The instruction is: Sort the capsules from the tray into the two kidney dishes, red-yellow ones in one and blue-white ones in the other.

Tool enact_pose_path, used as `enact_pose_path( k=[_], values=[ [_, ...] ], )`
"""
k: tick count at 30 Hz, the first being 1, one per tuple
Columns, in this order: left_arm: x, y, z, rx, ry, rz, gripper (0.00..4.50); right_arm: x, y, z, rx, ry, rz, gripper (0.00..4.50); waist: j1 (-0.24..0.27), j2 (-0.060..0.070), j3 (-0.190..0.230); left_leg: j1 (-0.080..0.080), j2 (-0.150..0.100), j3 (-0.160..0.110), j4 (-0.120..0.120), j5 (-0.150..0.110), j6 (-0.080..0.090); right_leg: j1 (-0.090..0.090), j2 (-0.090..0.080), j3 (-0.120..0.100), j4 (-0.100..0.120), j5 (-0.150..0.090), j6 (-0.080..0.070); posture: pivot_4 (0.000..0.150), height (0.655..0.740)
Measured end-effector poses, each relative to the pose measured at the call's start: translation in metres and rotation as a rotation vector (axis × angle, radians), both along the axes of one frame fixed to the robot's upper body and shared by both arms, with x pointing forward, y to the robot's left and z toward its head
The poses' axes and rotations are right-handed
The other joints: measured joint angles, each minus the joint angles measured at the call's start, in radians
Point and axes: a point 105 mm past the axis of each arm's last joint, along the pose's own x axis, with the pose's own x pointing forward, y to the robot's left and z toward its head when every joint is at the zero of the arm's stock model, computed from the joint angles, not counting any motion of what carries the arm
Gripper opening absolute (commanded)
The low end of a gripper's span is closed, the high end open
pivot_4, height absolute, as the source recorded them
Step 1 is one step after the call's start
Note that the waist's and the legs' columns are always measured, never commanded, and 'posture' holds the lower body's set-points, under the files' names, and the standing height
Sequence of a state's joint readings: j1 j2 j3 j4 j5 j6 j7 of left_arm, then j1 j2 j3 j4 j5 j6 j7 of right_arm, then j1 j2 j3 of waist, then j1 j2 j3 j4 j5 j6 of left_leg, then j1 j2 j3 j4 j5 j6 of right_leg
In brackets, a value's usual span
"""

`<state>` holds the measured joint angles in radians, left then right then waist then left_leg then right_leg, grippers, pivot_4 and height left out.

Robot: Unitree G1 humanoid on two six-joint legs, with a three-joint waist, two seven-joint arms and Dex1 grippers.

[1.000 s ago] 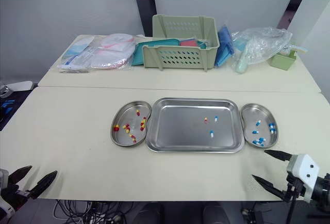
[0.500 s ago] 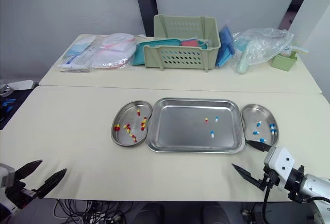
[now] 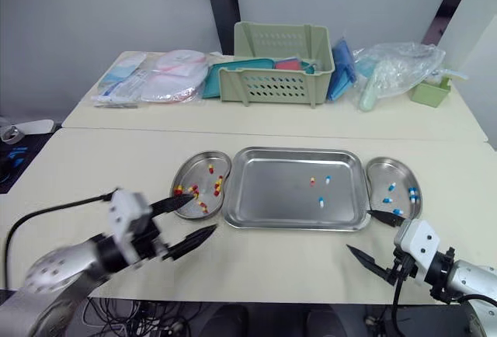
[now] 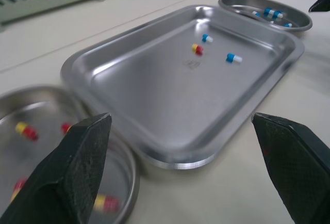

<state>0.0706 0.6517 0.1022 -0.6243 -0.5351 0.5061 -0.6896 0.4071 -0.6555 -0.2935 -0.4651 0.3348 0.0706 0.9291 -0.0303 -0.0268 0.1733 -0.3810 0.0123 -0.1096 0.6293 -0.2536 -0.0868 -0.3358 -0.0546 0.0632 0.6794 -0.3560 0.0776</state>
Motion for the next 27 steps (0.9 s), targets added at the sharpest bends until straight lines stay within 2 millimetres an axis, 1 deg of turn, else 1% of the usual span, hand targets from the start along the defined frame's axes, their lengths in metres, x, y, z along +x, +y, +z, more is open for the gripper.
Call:
enact_pose_path(
  k=[3,5,6,8,11,13,16,19,23,27],
  values=[
    [0.007,-0.021,0.001,0.001,0.0,-0.08,3.89,-0.002,0.0,-0.003,0.009,0.008,-0.013,4.5,-0.006,0.001,0.0,0.0,0.0,0.0,0.0,0.0,0.0,0.0,0.0,0.0,0.0,0.0,0.0,0.15,0.739],
    [0.014,-0.029,-0.002,0.012,0.013,-0.114,3.26,-0.002,0.0,-0.003,0.012,0.006,-0.016,4.5,-0.003,0.001,0.0,0.0,0.0,0.0,0.0,0.0,0.0,0.0,0.0,0.0,0.001,0.0,0.0,0.15,0.739],
    [0.02,-0.034,-0.002,0.022,0.012,-0.13,2.96,-0.002,0.001,-0.003,0.013,0.006,-0.016,4.5,-0.001,0.001,0.0,0.0,0.0,0.0,0.001,0.0,0.0,0.0,0.0,0.0,0.001,0.0,0.0,0.15,0.739],
    [0.034,-0.044,0.001,0.024,0.003,-0.148,2.96,-0.002,0.003,-0.004,0.019,0.005,-0.013,4.5,0.002,0.001,0.0,0.0,-0.001,0.0,0.001,0.0,0.0,0.0,0.0,0.0,0.001,0.0,0.0,0.15,0.739],
    [0.053,-0.066,0.003,0.021,-0.009,-0.167,2.96,-0.002,0.006,-0.004,0.032,-0.002,-0.019,4.5,0.005,0.001,0.0,-0.001,-0.001,0.0,0.002,0.0,0.0,0.0,0.0,0.0,0.0,0.0,0.0,0.15,0.739],
    [0.059,-0.078,-0.002,0.024,0.014,-0.165,2.96,-0.002,0.008,-0.005,0.036,-0.004,-0.019,4.5,0.002,0.001,0.0,-0.001,-0.001,0.0,0.001,0.0,0.0,0.0,0.0,0.0,0.0,0.0,0.0,0.15,0.739],
    [0.073,-0.095,-0.006,-0.011,0.061,-0.099,2.96,-0.003,0.007,-0.008,0.038,0.001,-0.039,4.5,0.001,0.001,0.0,-0.001,-0.001,-0.001,0.002,0.0,0.0,0.0,0.0,0.0,0.0,0.0,0.0,0.15,0.739],
    [0.077,-0.116,-0.009,-0.013,0.084,-0.081,2.96,-0.004,0.006,-0.009,0.035,-0.003,-0.046,4.5,0.001,0.001,0.0,-0.001,-0.001,-0.001,0.002,0.0,0.0,0.0,0.0,0.0,0.001,0.0,0.0,0.15,0.739],
    [0.088,-0.13,-0.019,-0.002,0.125,-0.018,2.96,-0.004,0.006,-0.009,0.031,-0.01,-0.055,4.5,0.0,0.001,0.0,-0.001,-0.001,-0.001,0.002,0.0,0.0,0.0,0.0,0.0,0.001,0.0,0.0,0.15,0.739],
    [0.104,-0.139,-0.027,0.026,0.149,0.063,2.96,-0.006,0.007,-0.012,0.033,0.0,-0.056,4.5,0.003,0.001,0.0,-0.001,-0.002,-0.001,0.002,0.0,0.0,0.0,0.0,0.0,0.0,0.0,0.001,0.15,0.739]
  ],
)
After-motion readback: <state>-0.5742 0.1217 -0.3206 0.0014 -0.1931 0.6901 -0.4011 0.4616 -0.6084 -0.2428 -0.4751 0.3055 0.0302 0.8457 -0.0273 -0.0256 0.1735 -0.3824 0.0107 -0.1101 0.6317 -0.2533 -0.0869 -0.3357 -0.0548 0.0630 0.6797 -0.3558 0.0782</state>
